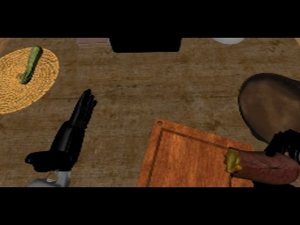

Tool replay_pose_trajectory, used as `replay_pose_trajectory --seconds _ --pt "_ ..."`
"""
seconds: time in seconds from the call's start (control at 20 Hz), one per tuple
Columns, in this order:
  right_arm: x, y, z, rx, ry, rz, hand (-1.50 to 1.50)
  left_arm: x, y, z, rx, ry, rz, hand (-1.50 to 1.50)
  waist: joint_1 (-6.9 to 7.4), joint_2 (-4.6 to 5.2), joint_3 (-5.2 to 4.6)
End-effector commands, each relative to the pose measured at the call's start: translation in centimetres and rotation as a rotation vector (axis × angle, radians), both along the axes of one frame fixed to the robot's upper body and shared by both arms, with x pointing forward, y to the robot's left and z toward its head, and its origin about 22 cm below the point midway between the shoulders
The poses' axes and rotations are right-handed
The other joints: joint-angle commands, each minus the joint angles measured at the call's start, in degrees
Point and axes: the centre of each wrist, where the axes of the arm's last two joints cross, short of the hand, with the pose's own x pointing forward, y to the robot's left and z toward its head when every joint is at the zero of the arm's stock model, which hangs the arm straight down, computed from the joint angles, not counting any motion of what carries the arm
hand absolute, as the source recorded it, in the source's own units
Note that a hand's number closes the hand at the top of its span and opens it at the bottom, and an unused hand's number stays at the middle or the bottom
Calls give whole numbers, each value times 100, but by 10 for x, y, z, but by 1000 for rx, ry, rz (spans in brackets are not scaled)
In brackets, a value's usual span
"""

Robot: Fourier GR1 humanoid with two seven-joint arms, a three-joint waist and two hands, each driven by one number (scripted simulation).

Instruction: Pick the sweet potato from the cutting board and place it in the pan

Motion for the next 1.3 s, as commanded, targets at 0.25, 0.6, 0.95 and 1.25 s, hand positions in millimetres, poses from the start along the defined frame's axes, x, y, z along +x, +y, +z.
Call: replay_pose_trajectory --seconds 0.25,0.6,0.95,1.25 --pt "66 -92 -39 -75 -176 -164 150 12 -4 3 6 -8 -23 0 141 33 -1" --pt "123 -137 -57 36 -265 -259 150 8 -6 7 -6 0 -25 0 216 37 3" --pt "167 -172 -66 40 -262 -226 150 17 -5 20 8 -5 -41 0 225 41 1" --pt "169 -170 -93 -125 276 -151 -150 11 -17 -4 -1 -10 -76 0 381 102 -6"
